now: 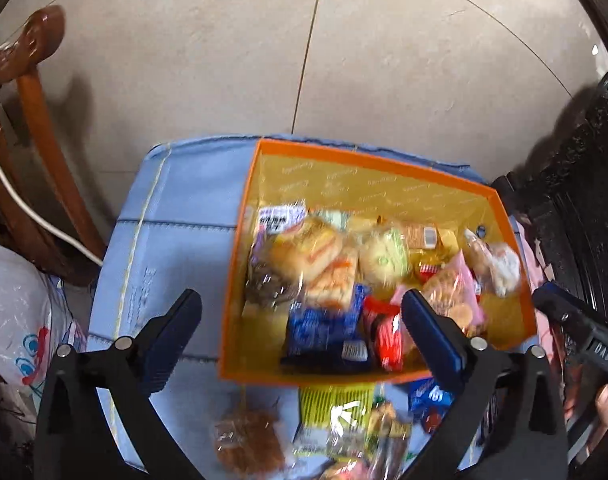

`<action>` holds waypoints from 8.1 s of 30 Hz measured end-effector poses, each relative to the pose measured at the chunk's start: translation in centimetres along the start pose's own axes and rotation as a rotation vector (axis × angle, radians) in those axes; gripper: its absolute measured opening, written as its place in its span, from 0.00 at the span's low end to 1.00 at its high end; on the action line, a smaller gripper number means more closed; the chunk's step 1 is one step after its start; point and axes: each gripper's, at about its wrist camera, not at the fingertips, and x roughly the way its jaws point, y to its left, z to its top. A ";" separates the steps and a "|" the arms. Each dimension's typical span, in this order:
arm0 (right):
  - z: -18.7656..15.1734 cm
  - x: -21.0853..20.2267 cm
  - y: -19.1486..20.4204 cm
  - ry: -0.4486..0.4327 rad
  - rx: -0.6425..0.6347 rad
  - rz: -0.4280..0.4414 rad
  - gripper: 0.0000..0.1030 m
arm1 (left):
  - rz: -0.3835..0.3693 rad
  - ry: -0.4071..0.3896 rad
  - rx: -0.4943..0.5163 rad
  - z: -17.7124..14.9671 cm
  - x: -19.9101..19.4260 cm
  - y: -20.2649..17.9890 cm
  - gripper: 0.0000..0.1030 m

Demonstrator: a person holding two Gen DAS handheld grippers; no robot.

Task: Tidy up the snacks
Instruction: 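Move both open grippers back over the snack pile, then grasp the meat floss bread bag with the left gripper while the right grasps a chocolate bar, then carry the bread bag and chocolate bar into the orange box and open both grippers, then move both open grippers back over the remaining snacks, then grasp the long duck snack bag with the left gripper while the right grasps the brown nut bag, then carry both bags into the orange box and open both grippers, then move both open grippers back over the remaining snacks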

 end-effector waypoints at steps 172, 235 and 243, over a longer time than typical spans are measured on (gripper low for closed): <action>-12.1 5.5 -5.0 0.218 -0.246 -0.217 0.94 | -0.151 0.294 -0.007 -18.2 0.9 -3.2 0.24; -2.0 -2.7 0.2 -0.035 -0.112 -0.008 0.80 | -0.019 0.032 -0.015 -1.4 -0.9 -2.3 0.88; -10.0 -5.7 0.4 0.048 -0.117 -0.010 0.86 | -0.035 0.061 -0.006 -8.7 -4.7 -0.9 0.89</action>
